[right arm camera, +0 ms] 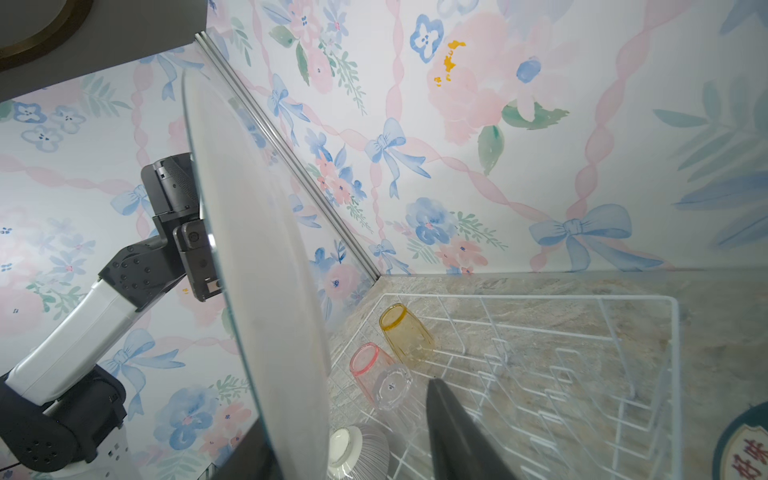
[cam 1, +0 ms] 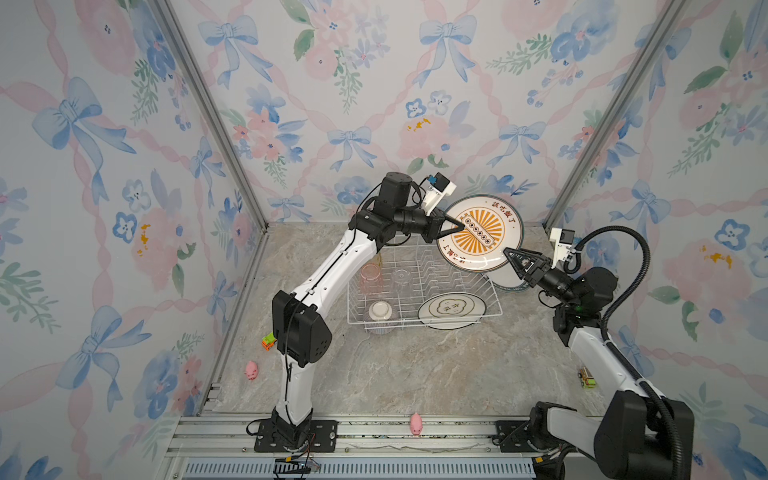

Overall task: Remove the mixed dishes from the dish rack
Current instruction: 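Hold the plate up with the left gripper while the right gripper closes on its rim, then carry the plate toward the stack with the right gripper while the left opens and withdraws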

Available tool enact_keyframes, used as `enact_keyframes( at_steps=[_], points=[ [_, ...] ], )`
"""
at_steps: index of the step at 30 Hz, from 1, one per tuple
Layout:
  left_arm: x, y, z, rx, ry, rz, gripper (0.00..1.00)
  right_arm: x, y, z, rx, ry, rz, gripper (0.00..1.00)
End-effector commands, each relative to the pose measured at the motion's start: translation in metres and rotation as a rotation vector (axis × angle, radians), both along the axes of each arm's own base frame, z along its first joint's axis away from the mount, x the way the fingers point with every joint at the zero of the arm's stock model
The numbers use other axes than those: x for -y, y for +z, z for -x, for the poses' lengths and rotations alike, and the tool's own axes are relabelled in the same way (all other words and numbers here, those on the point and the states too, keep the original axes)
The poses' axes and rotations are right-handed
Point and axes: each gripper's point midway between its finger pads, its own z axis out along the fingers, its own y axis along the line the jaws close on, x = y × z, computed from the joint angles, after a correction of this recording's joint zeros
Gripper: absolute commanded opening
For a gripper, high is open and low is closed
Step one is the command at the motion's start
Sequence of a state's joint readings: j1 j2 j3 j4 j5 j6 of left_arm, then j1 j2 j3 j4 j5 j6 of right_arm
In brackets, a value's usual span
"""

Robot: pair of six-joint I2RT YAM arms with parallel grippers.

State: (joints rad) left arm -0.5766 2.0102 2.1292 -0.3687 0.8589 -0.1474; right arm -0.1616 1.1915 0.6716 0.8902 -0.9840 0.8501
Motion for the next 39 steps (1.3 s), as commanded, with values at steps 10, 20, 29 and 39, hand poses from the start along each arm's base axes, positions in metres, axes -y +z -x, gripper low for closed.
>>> enact_keyframes(
  at_steps=[10,20,29,39],
  points=[
    [0.021,-0.002,-0.001,-0.037,-0.075,0.041,0.0,-0.03,0.034,0.016,0.129,0.192,-0.098,0.36],
    [0.029,-0.005,-0.001,-0.051,-0.088,0.044,0.0,-0.034,0.026,0.012,0.086,0.093,0.003,0.0],
    [0.027,-0.009,-0.003,-0.043,-0.067,0.029,0.59,-0.04,0.03,0.021,0.067,0.012,0.138,0.0],
    [0.004,-0.004,-0.01,0.1,0.121,-0.05,0.98,-0.027,0.026,0.01,-0.036,-0.07,0.178,0.0]
  ],
)
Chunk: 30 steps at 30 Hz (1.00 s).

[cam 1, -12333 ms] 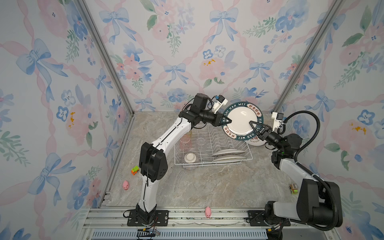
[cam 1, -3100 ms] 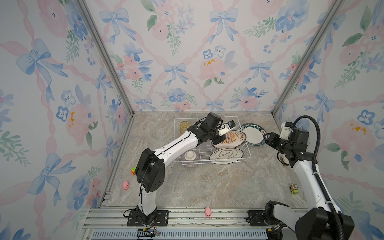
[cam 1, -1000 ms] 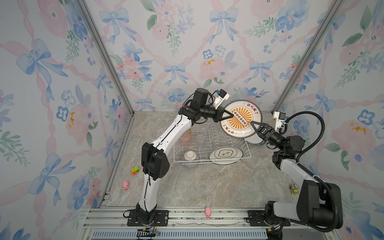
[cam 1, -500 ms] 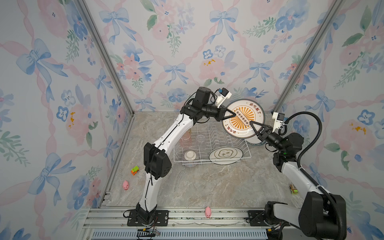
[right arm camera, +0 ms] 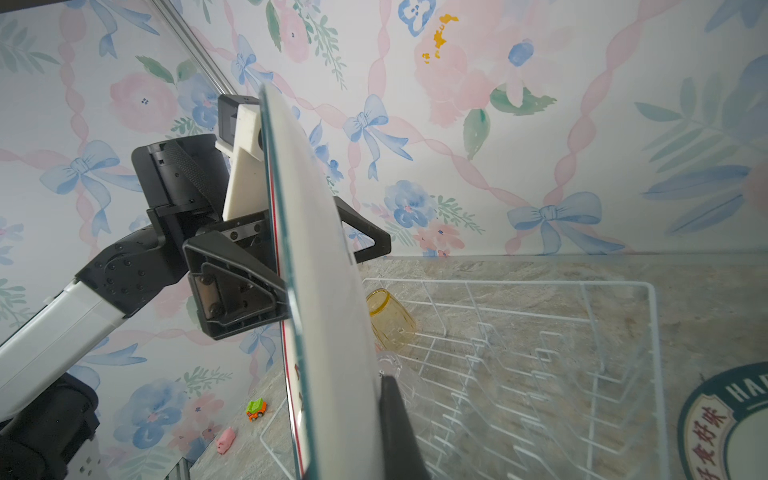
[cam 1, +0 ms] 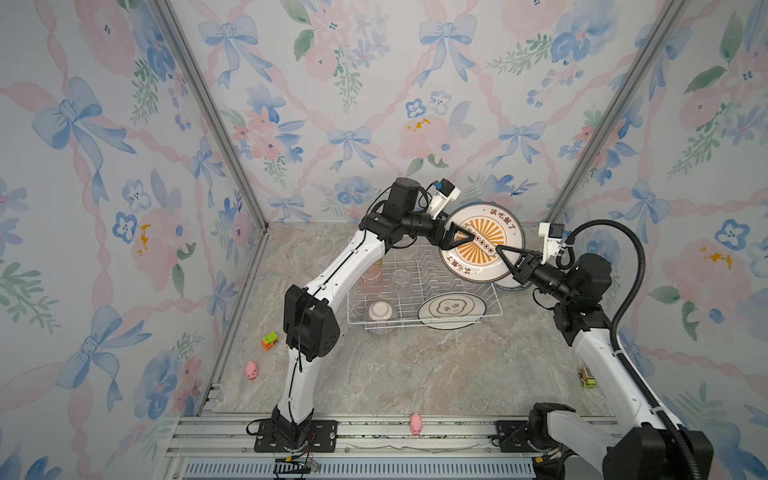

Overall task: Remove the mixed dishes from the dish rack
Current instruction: 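Carry the plate toward the stack with the right gripper while the left opens and withdraws, then lower the sunburst plate flat onto the stack with the right gripper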

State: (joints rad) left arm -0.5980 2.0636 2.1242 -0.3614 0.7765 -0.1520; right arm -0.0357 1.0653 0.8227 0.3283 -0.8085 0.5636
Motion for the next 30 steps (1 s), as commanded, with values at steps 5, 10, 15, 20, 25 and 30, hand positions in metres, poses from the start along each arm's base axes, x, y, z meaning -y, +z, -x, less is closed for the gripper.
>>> enact_keyframes(
  at_steps=[5,10,15,20,25,30],
  points=[
    [-0.037,0.026,0.003,0.274,0.245,-0.129,0.98,0.036,0.014,-0.018,-0.033,-0.16,-0.001,0.0],
    [-0.067,0.013,0.008,0.344,0.359,-0.202,0.98,0.081,0.003,-0.042,-0.13,-0.293,-0.08,0.0],
    [-0.095,-0.005,0.02,0.394,0.452,-0.226,0.98,0.121,-0.032,-0.068,-0.287,-0.411,-0.089,0.0],
    [-0.112,-0.025,0.031,0.382,0.492,-0.253,0.98,0.162,-0.072,-0.082,-0.379,-0.529,-0.132,0.0],
    [-0.121,-0.036,0.032,0.369,0.519,-0.28,0.98,0.19,-0.106,-0.091,-0.469,-0.611,-0.114,0.0],
    [-0.12,-0.043,0.034,0.364,0.518,-0.294,0.98,0.201,-0.146,-0.106,-0.564,-0.623,-0.112,0.0]
  ],
)
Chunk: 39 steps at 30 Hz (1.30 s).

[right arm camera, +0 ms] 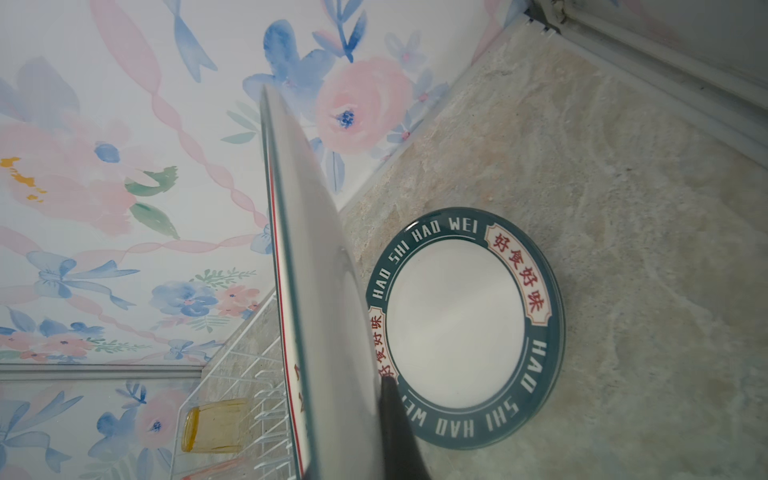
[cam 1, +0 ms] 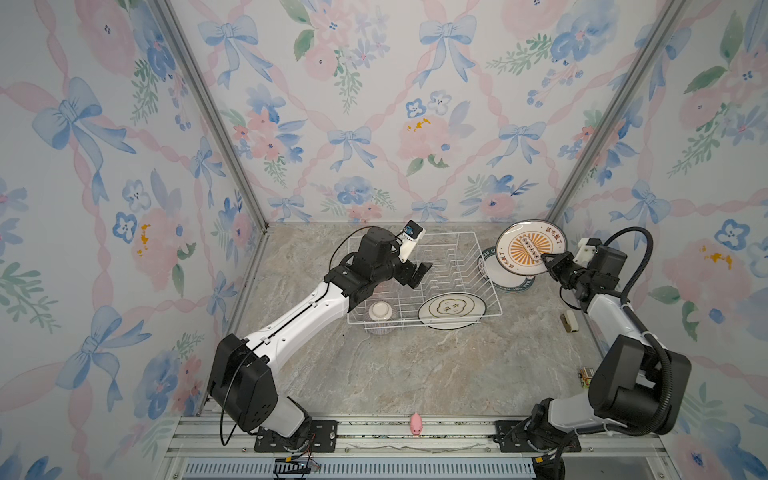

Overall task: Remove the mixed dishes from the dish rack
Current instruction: 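Lower the sunburst plate flat onto the stack with the right gripper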

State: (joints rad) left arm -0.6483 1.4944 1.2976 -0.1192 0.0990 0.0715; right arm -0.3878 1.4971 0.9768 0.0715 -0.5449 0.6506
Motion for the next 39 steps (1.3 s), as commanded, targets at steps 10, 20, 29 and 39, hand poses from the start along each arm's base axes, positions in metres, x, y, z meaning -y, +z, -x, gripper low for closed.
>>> enact_keyframes(
  at_steps=[10,20,29,39],
  points=[
    [0.0,0.008,0.003,0.043,0.017,-0.002,0.98,0.009,-0.054,-0.036,-0.057,0.001,-0.069,0.0],
    [0.004,0.0,0.003,0.024,0.011,-0.007,0.98,-0.001,-0.081,-0.059,-0.065,0.023,-0.145,0.0],
    [0.005,-0.003,0.002,0.018,0.009,-0.019,0.98,-0.01,-0.1,-0.069,-0.096,0.029,-0.165,0.0],
    [0.005,-0.003,0.002,0.017,0.001,-0.029,0.98,-0.016,-0.122,-0.067,-0.141,0.045,-0.192,0.13]
  ],
)
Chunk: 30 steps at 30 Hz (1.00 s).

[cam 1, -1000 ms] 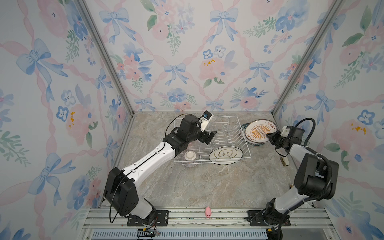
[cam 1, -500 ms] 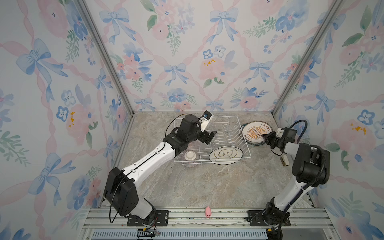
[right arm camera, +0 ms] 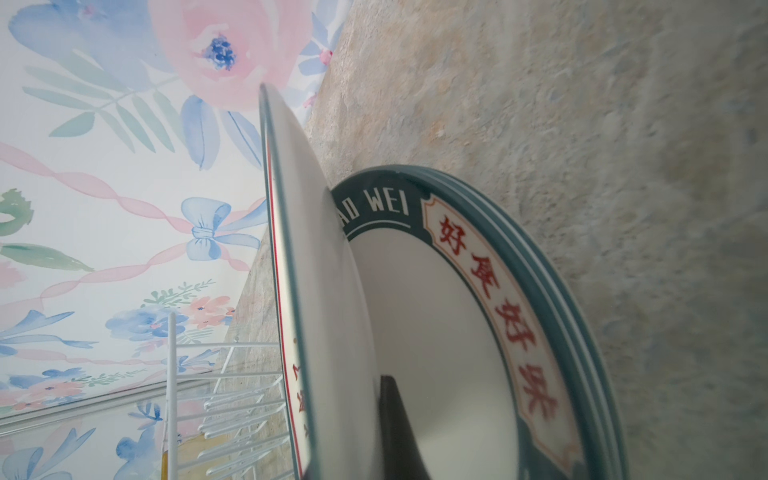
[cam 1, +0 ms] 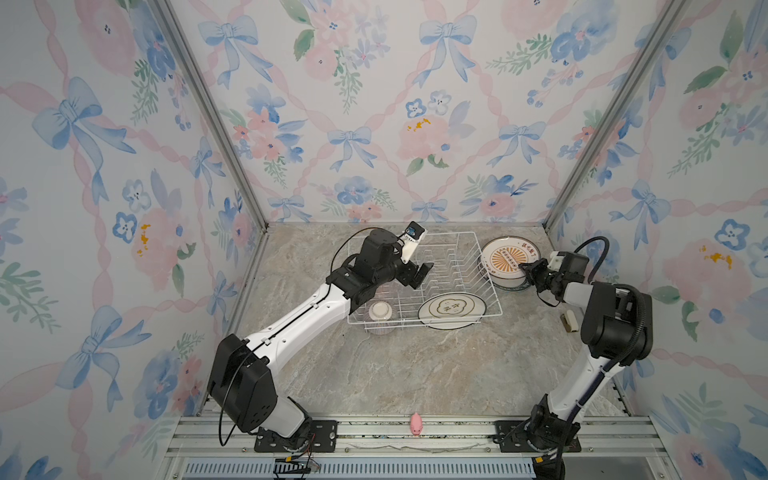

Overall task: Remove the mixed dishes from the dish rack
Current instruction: 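Lower the sunburst plate flat onto the stack with the right gripper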

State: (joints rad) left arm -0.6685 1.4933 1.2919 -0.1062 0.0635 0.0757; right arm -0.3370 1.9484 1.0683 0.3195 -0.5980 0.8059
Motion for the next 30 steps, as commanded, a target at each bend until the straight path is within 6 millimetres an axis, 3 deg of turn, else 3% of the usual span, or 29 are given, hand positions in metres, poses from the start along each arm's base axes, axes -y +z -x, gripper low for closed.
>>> enact_keyframes(
  at_steps=[1,8,18,30],
  points=[
    [0.003,-0.004,0.001,-0.002,-0.012,-0.02,0.98,-0.007,-0.006,-0.003,-0.011,0.03,0.005,0.17],
    [0.003,-0.006,0.002,-0.006,-0.02,-0.026,0.98,-0.008,-0.012,0.017,-0.099,0.062,0.094,0.32],
    [0.003,-0.012,0.005,-0.017,-0.034,-0.033,0.98,-0.003,-0.015,0.046,-0.218,0.116,0.262,0.38],
    [0.004,-0.02,0.008,-0.031,-0.048,-0.05,0.98,-0.006,-0.009,0.067,-0.34,0.176,0.452,0.45]
  ],
)
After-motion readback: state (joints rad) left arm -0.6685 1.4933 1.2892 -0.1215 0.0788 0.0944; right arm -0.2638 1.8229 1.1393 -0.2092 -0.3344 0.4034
